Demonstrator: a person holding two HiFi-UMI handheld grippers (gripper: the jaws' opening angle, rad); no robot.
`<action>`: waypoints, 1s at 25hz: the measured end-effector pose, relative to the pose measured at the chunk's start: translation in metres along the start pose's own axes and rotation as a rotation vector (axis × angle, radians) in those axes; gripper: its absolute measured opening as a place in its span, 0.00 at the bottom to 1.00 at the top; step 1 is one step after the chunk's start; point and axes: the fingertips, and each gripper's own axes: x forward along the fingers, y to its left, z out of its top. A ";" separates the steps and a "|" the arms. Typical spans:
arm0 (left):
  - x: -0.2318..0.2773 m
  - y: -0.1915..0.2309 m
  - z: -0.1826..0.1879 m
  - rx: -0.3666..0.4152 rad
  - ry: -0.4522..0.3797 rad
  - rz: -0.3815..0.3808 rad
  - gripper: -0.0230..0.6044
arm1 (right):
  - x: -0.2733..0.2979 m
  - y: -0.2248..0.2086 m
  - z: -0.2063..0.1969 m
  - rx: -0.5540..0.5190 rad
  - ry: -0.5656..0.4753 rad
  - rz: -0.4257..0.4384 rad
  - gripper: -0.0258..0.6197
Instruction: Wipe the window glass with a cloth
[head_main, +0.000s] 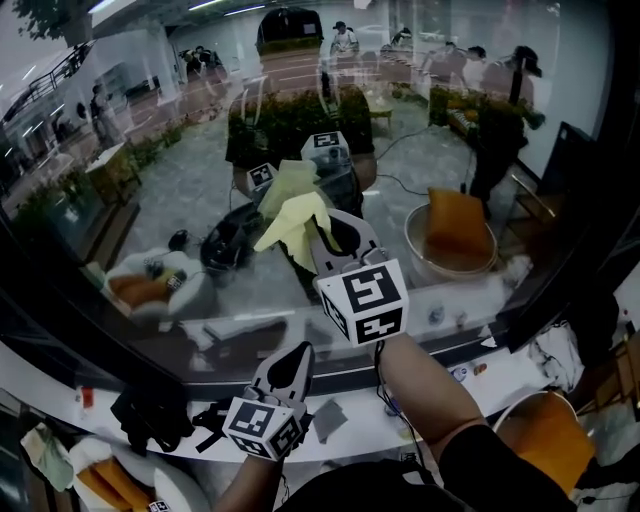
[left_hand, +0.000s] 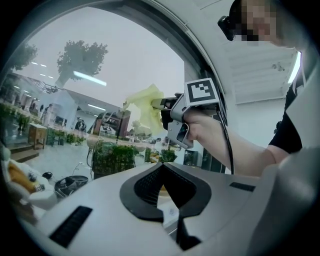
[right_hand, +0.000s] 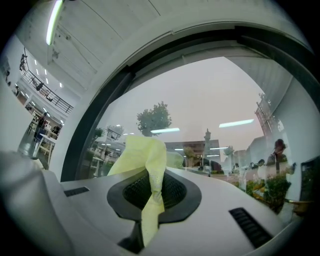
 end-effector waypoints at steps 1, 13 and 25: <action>0.006 -0.006 0.000 0.000 0.002 -0.008 0.04 | -0.004 -0.008 0.000 -0.002 0.002 -0.006 0.10; 0.077 -0.095 -0.006 0.045 0.033 -0.138 0.04 | -0.072 -0.124 -0.004 -0.006 0.025 -0.101 0.10; 0.143 -0.175 -0.020 0.063 0.068 -0.197 0.04 | -0.141 -0.239 -0.022 -0.002 0.034 -0.190 0.10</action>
